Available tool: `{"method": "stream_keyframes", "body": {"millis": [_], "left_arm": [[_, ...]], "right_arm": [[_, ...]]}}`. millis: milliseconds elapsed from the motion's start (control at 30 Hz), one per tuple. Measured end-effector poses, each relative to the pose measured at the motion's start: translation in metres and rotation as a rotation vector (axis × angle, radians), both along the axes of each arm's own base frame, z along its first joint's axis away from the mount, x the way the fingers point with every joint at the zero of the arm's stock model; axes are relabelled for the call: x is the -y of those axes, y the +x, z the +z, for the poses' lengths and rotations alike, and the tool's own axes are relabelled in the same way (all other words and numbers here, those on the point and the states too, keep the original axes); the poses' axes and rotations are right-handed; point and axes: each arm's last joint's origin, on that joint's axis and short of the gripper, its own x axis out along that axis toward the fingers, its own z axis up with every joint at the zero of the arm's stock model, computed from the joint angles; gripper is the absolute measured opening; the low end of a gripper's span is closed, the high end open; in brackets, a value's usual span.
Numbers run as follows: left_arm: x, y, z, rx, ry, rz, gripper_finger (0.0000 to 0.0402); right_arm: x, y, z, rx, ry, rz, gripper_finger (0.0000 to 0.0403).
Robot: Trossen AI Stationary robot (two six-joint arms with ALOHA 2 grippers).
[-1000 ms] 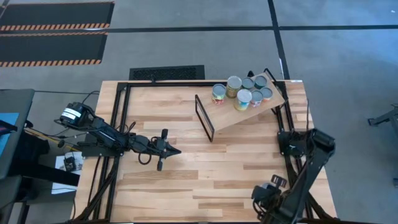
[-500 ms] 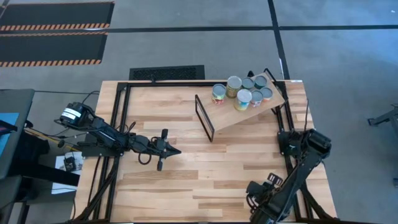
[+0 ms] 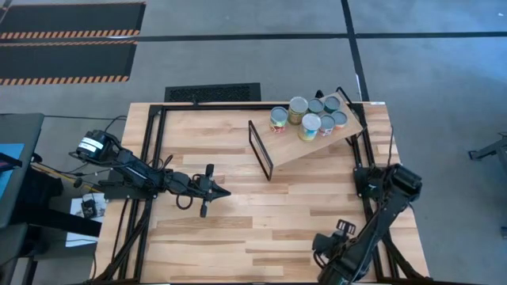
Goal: Pick and place cans onto a shelf
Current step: Put the canned mixed fruits on the shelf
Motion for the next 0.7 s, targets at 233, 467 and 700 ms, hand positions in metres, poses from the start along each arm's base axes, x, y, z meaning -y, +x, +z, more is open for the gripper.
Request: {"method": "stream_keyframes", "body": {"millis": [233,467,700], "left_arm": [[0.0,0.0,0.0,0.001,0.0,0.0,0.0],[0.0,0.0,0.0,0.001,0.0,0.0,0.0],[0.0,0.0,0.0,0.001,0.0,0.0,0.0]], "right_arm": [[0.015,0.029,0.013,0.055,-0.013,0.149,0.0011],[0.046,0.074,0.027,0.154,-0.038,0.322,0.0034],[0.088,0.115,0.028,0.211,-0.078,0.469,0.0019]]}}
